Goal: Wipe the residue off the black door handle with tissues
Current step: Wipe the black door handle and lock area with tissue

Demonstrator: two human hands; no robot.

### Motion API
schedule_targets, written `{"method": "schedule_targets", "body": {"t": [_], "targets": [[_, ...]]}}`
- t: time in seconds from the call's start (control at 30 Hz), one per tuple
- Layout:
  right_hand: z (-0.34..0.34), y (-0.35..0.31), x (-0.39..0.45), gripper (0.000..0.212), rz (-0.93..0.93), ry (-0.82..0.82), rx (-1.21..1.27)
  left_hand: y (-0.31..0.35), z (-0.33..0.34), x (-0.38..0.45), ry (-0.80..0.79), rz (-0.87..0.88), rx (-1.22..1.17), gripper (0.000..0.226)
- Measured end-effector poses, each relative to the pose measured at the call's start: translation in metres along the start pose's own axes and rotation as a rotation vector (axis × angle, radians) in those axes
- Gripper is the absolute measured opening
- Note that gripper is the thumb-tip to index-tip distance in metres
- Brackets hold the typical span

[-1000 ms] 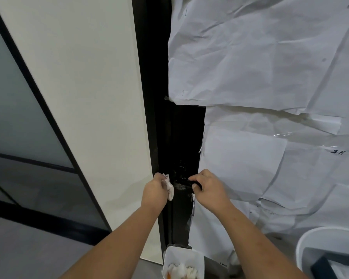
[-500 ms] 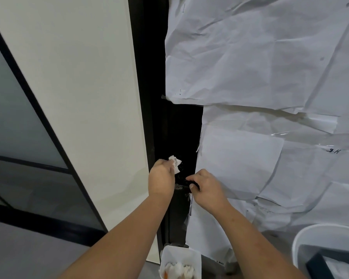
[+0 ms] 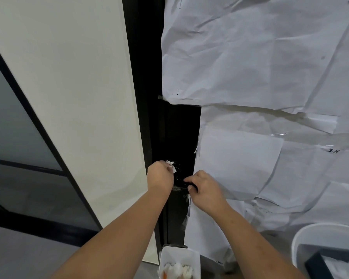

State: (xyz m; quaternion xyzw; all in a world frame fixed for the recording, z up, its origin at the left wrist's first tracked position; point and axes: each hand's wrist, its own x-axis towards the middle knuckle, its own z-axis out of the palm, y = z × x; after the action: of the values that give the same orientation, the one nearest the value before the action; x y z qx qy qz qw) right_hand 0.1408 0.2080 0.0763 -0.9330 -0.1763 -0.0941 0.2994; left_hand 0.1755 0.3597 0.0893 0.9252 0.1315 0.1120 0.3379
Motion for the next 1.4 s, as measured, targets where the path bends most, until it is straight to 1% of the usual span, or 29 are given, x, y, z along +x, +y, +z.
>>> {"method": "schedule_targets", "body": {"t": [0.07,0.23,0.27,0.33,0.37,0.4,0.47,0.6,0.67,0.73,0.8,0.9,1.0,1.07,1.13,1.3,1.4], "targets": [[0.0,0.0,0.0,0.029,0.002,0.004,0.001,0.0,0.001,-0.001,-0.001,-0.07,-0.09,0.021],[0.0,0.0,0.0,0.029,0.002,0.0,0.015,-0.006,0.013,-0.004,-0.025,-0.348,-0.512,0.017],[0.001,0.0,-0.001,0.029,-0.001,0.0,0.018,-0.009,0.015,-0.005,-0.048,-0.418,-0.618,0.017],[0.0,-0.001,-0.001,0.028,-0.003,0.002,0.02,-0.01,0.017,-0.004,-0.152,-0.594,-0.907,0.016],[0.0,-0.001,-0.001,0.028,-0.003,0.001,0.019,-0.01,0.017,-0.005,-0.192,-0.647,-1.011,0.014],[0.0,-0.001,-0.001,0.028,-0.005,0.002,0.021,-0.011,0.018,-0.005,-0.196,-0.649,-1.028,0.013],[0.0,-0.001,-0.001,0.028,-0.006,0.004,0.022,-0.013,0.022,-0.003,-0.137,-0.564,-0.934,0.014],[0.001,-0.002,-0.002,0.029,0.011,0.002,0.014,-0.014,0.018,-0.008,0.03,-0.299,-0.601,0.018],[0.0,-0.002,-0.002,0.029,0.012,0.005,0.024,-0.012,0.017,-0.009,0.063,-0.165,-0.422,0.02],[0.0,-0.002,-0.001,0.029,0.009,0.002,0.024,-0.009,0.014,-0.011,0.084,-0.109,-0.304,0.02],[0.0,-0.001,-0.001,0.029,0.006,-0.005,0.011,-0.007,0.012,-0.011,0.137,-0.069,-0.268,0.019],[0.001,0.001,0.0,0.029,-0.002,0.001,0.018,0.003,0.004,-0.012,0.26,0.097,-0.25,0.015],[0.002,0.001,0.0,0.028,-0.006,0.005,0.012,0.014,-0.005,-0.009,0.356,0.139,-0.328,0.016],[0.002,0.002,-0.001,0.028,-0.012,0.003,0.005,0.02,-0.008,-0.007,0.383,0.156,-0.363,0.014],[0.002,0.003,-0.001,0.028,-0.02,0.0,0.003,0.023,-0.01,-0.004,0.408,0.188,-0.342,0.013],[0.002,0.005,0.0,0.028,-0.031,-0.008,-0.003,0.026,-0.007,0.002,0.432,0.265,-0.191,0.012],[0.002,0.004,-0.001,0.029,-0.027,-0.007,0.004,0.019,-0.006,0.003,0.387,0.281,-0.097,0.011]]}}
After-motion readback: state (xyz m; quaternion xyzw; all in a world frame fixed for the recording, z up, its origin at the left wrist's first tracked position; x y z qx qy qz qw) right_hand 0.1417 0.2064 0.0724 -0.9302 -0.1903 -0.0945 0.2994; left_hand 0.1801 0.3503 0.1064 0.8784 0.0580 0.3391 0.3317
